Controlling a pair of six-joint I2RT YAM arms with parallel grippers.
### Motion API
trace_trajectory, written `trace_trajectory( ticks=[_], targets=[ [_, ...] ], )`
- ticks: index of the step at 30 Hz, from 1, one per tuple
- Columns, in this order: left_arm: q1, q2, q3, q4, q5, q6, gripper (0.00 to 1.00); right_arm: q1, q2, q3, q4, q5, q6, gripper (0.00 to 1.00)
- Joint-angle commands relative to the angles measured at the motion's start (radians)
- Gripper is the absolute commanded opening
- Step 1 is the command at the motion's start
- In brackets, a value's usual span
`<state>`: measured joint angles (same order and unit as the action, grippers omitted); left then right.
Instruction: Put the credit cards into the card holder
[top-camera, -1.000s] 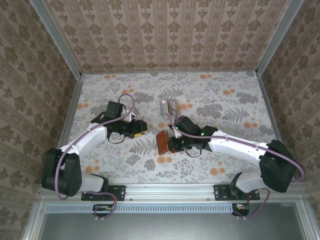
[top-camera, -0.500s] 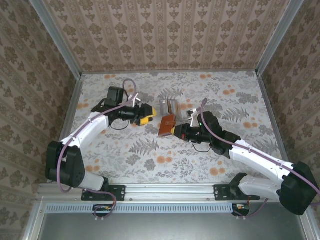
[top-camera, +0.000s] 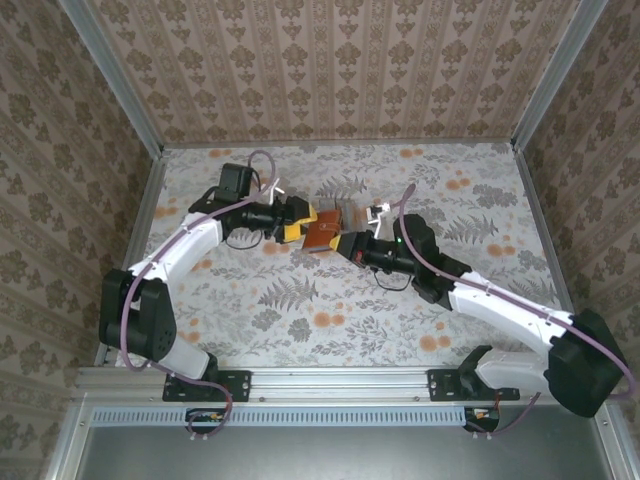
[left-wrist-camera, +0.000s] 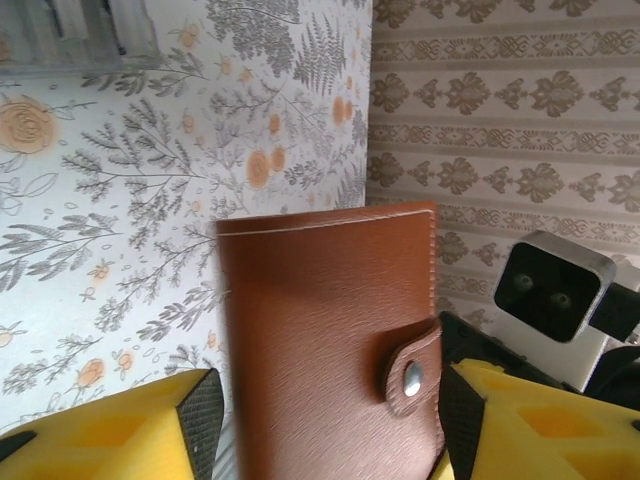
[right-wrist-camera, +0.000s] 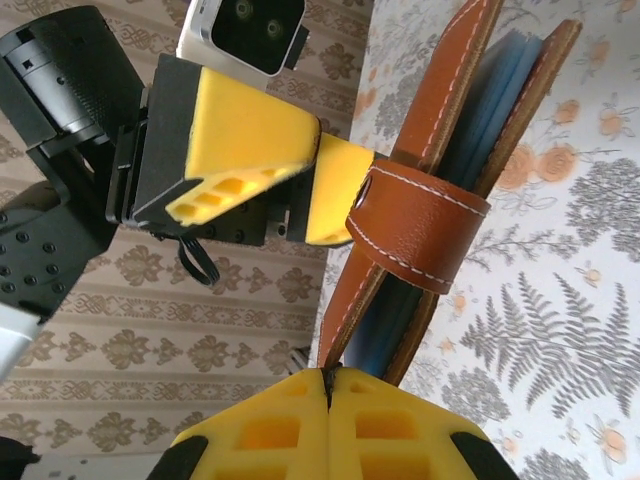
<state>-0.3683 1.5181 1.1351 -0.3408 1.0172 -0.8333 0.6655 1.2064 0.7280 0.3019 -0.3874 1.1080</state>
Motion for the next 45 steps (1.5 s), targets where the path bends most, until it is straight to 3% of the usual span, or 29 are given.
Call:
trace_trajectory(
  ticks=[1,4,7,12,16,17,21,23,24,25,32,36,40,45],
  targets=[
    [-0.006,0.005,0.028,0.084,0.068,-0.080,0.60,0.002,0.025,0.030,0.153,-0.028,0.049,0.00],
    [-0.001,0.012,0.029,0.030,0.069,-0.044,0.58,0.003,0.022,0.026,0.173,-0.010,0.066,0.00],
    [0.005,0.008,0.008,0.060,0.076,-0.060,0.48,0.009,0.013,0.030,0.139,-0.007,0.055,0.00],
    [0.020,0.008,0.000,0.048,0.067,-0.051,0.55,0.021,0.013,0.047,0.121,-0.003,0.055,0.00],
    [0.029,0.017,-0.017,0.098,0.103,-0.084,0.45,0.026,0.028,0.047,0.132,0.001,0.060,0.00],
    [0.032,0.020,-0.024,0.117,0.114,-0.097,0.41,0.030,0.034,0.049,0.135,0.001,0.062,0.00],
    [0.057,0.003,-0.114,0.353,0.125,-0.265,0.00,0.039,0.033,0.059,0.026,0.027,0.052,0.00],
    [0.073,-0.009,-0.133,0.402,0.111,-0.300,0.00,0.042,0.001,0.055,-0.100,0.099,0.048,0.03],
    [0.078,-0.015,-0.128,0.389,0.108,-0.285,0.00,0.042,-0.020,0.060,-0.193,0.146,0.037,0.21],
    [0.081,-0.019,-0.118,0.358,0.103,-0.258,0.00,0.042,-0.036,0.070,-0.287,0.191,0.023,0.32],
    [0.054,-0.026,0.037,-0.108,-0.055,0.159,0.00,0.042,-0.026,0.241,-0.665,0.332,-0.128,0.51],
    [0.010,-0.021,0.047,-0.174,-0.149,0.243,0.00,0.048,0.111,0.411,-0.795,0.320,-0.177,0.64],
    [-0.026,-0.032,0.027,-0.163,-0.207,0.237,0.00,0.079,0.252,0.548,-0.875,0.351,-0.183,0.63],
    [-0.052,-0.049,0.007,-0.100,-0.205,0.182,0.00,0.096,0.404,0.698,-1.005,0.379,-0.177,0.52]
  ],
)
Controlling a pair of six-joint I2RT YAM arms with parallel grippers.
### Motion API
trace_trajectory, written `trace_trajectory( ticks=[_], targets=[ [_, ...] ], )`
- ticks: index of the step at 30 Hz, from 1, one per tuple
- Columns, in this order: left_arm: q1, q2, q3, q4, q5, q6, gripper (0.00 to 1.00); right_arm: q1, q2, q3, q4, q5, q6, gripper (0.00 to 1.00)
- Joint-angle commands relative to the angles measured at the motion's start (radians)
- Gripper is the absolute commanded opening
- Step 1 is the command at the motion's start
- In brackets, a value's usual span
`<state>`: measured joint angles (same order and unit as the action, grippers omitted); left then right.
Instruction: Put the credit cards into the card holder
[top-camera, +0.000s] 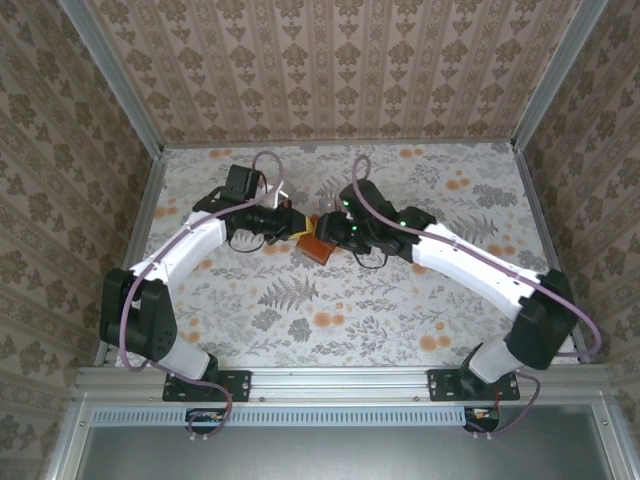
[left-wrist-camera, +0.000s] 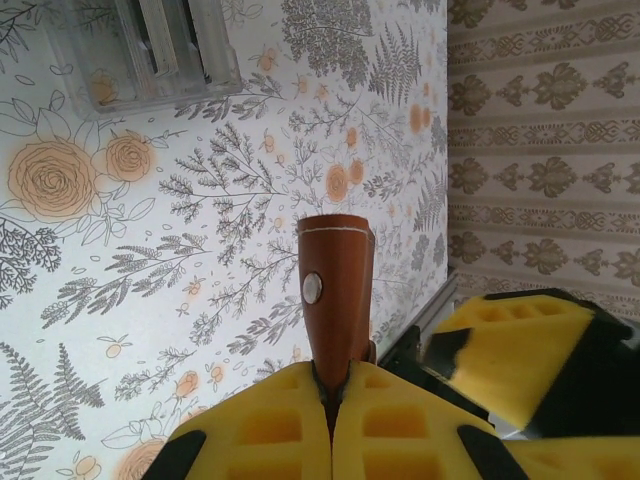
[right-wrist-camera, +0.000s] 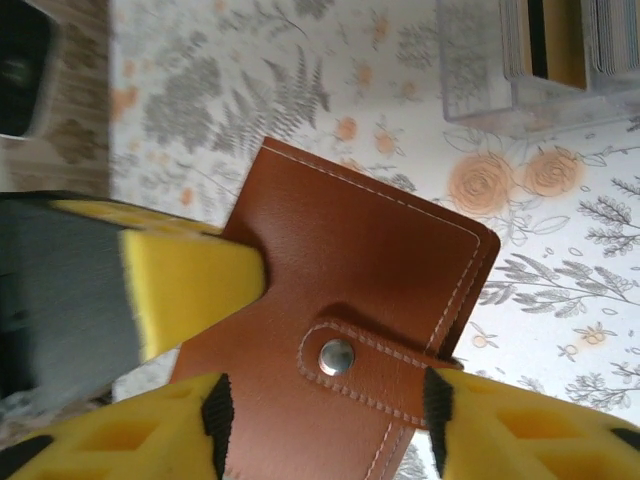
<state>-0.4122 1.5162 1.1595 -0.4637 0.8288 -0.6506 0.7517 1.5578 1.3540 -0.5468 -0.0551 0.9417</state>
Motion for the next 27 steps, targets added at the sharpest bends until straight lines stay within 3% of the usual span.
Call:
trace_trajectory(
  ticks=[1,10,21,27],
  targets=[
    [-0.010,-0.053,-0.026,0.040,-0.010,-0.015,0.00,0.014,0.068,0.086,-0.180,0.066,-0.004,0.51],
    [-0.005,-0.083,-0.077,0.133,0.036,-0.079,0.00,0.033,0.121,0.084,-0.135,0.057,0.034,0.43],
    [-0.004,-0.090,-0.092,0.061,-0.046,-0.029,0.00,0.034,0.030,-0.023,-0.080,0.098,0.094,0.00],
    [0.012,-0.086,-0.147,0.117,-0.040,-0.072,0.00,0.030,-0.082,-0.157,-0.006,0.104,0.119,0.00]
  ],
)
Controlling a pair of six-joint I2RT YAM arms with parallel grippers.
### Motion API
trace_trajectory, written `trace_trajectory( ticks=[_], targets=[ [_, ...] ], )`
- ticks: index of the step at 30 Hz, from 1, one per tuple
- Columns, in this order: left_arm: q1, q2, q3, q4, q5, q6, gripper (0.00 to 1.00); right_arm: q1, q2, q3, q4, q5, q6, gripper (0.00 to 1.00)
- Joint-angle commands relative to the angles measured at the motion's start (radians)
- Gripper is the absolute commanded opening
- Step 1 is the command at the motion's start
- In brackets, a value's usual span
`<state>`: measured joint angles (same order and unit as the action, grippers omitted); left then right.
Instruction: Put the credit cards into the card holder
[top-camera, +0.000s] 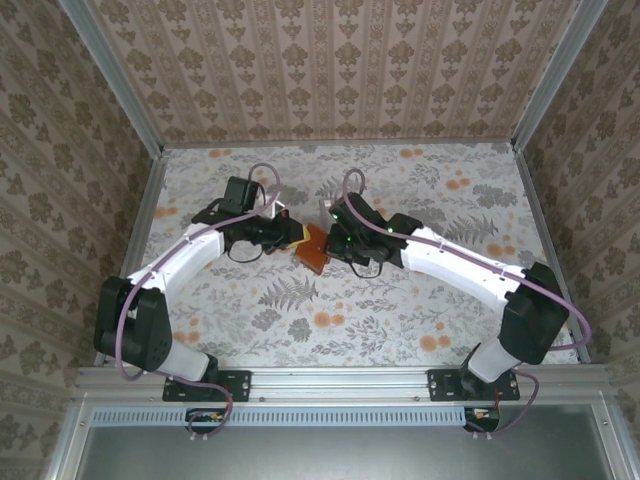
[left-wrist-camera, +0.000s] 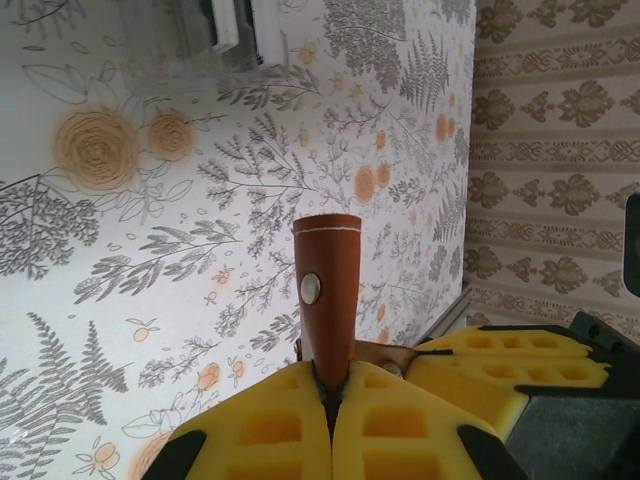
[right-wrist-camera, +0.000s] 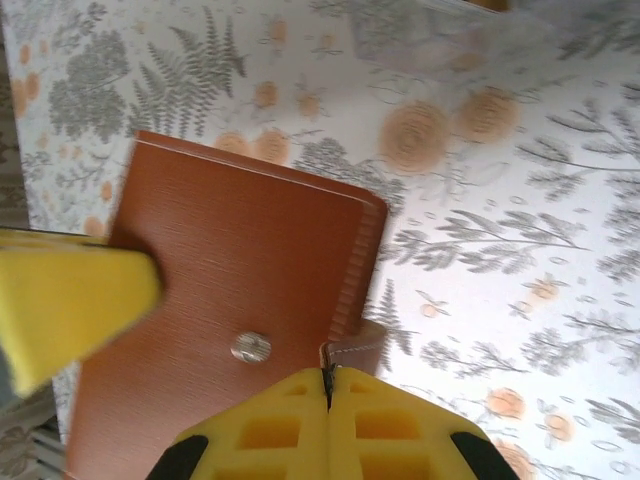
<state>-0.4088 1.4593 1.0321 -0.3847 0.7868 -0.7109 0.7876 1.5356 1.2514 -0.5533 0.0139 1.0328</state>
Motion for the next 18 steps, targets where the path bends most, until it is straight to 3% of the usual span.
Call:
trace_trajectory(
  ticks=[1,5,9,11,14,18],
  targets=[
    [0.010,-0.026,-0.024,0.042,-0.002,-0.012,0.00,-0.009,-0.083,-0.083,0.010,0.032,0.037,0.00],
    [0.011,0.013,-0.031,0.066,0.005,0.019,0.02,-0.022,-0.167,-0.202,0.130,-0.005,0.048,0.00],
    [-0.002,0.101,-0.008,0.060,0.032,0.131,0.16,-0.033,-0.205,-0.297,0.222,-0.042,0.016,0.00],
    [-0.019,0.117,-0.014,0.046,-0.010,0.199,0.31,-0.041,-0.224,-0.327,0.260,-0.049,0.009,0.00],
    [-0.024,0.144,-0.050,0.094,0.014,0.197,0.45,-0.055,-0.241,-0.341,0.270,-0.054,-0.014,0.00],
    [-0.031,0.222,-0.084,0.155,0.065,0.210,0.52,-0.065,-0.218,-0.369,0.288,-0.082,-0.093,0.00]
  ],
)
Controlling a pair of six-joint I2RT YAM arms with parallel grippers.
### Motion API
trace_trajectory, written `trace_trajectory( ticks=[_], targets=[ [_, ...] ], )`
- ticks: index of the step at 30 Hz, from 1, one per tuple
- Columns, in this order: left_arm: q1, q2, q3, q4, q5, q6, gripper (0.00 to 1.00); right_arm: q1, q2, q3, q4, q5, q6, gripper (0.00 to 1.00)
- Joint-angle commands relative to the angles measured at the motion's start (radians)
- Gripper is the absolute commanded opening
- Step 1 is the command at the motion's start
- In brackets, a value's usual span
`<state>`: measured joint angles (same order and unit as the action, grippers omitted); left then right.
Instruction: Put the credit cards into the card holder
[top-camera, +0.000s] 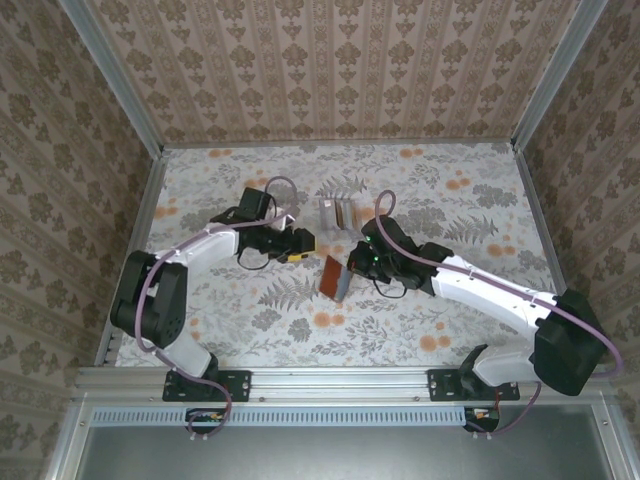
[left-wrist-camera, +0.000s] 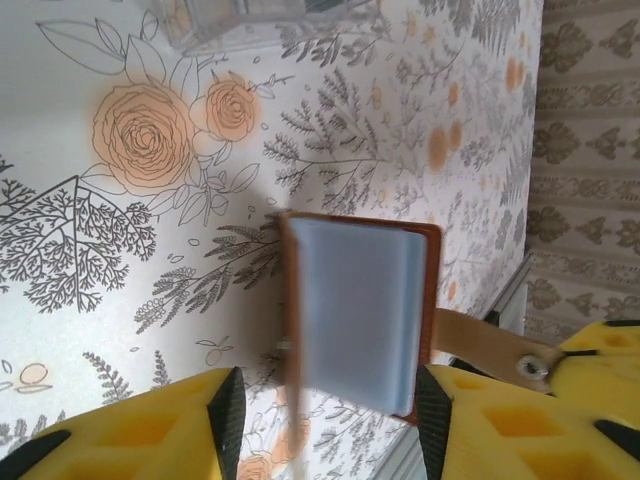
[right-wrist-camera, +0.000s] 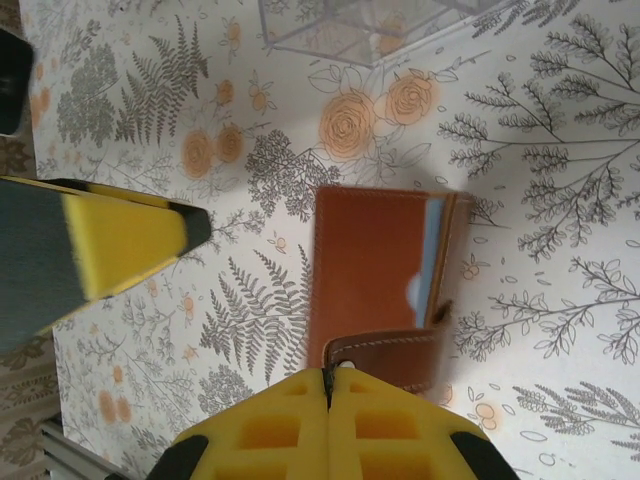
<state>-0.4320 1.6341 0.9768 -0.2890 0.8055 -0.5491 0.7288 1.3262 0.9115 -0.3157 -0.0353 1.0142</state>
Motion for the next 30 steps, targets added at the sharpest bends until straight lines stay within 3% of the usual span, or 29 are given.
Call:
trace_trajectory(
  ticks=[1,10,22,24,30],
  targets=[
    [-0.009,0.065,-0.041,0.091,0.065,0.045,0.53,-0.006,0.006,-0.057,0.092,-0.047,-0.112,0.00],
    [-0.016,0.091,-0.044,0.072,0.045,0.083,0.58,-0.017,0.020,-0.071,0.131,-0.066,-0.126,0.00],
    [-0.018,0.111,-0.005,0.050,0.110,0.070,0.61,-0.017,-0.005,-0.109,0.150,-0.069,-0.089,0.00],
    [-0.017,0.104,0.004,0.028,0.105,0.066,0.73,-0.017,-0.002,-0.105,0.148,-0.075,-0.091,0.00],
    [-0.017,0.089,0.024,-0.013,0.107,0.079,0.88,-0.017,-0.007,-0.099,0.149,-0.078,-0.087,0.00]
  ],
)
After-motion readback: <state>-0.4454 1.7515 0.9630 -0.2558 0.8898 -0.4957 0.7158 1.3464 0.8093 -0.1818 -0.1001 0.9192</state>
